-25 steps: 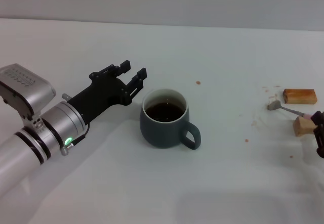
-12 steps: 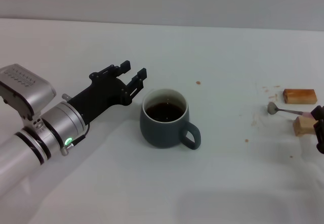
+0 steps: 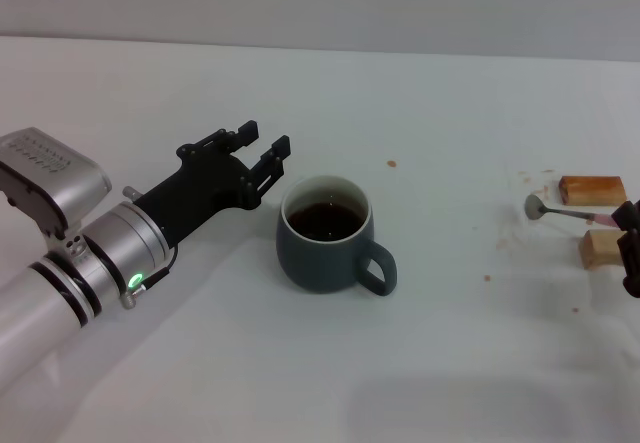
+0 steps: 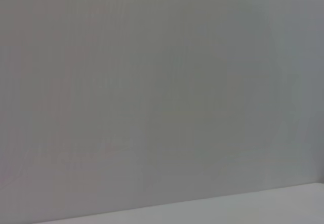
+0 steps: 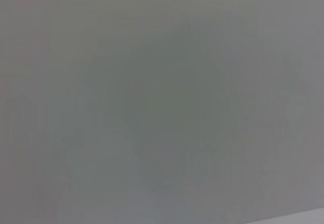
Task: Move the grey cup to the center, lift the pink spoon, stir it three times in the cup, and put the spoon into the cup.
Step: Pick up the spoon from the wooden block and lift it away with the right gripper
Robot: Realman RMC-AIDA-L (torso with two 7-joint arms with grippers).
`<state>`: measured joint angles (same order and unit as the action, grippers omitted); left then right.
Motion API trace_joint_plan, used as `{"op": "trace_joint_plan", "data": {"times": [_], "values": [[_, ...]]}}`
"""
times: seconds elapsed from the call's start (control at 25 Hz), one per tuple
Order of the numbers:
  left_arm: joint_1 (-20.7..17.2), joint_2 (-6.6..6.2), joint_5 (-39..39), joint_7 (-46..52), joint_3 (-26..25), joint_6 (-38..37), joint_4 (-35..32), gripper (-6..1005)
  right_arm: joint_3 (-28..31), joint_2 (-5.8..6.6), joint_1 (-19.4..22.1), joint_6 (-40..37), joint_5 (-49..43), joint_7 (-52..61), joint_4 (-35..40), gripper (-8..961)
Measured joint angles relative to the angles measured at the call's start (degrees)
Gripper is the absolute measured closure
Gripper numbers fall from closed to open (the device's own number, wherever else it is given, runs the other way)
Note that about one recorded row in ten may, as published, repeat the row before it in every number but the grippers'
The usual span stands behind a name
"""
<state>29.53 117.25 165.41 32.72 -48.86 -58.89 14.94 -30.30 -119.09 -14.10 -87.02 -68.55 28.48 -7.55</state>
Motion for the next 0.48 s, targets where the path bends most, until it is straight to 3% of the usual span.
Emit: {"op": "trace_joint_plan", "data": {"times": [0.48], "values": [[0.00, 0.00, -0.02, 0.04, -0.01, 0.00, 0.00, 527, -0.30, 0.07, -0.60, 0.00, 0.00, 0.50, 0.00, 851]]}}
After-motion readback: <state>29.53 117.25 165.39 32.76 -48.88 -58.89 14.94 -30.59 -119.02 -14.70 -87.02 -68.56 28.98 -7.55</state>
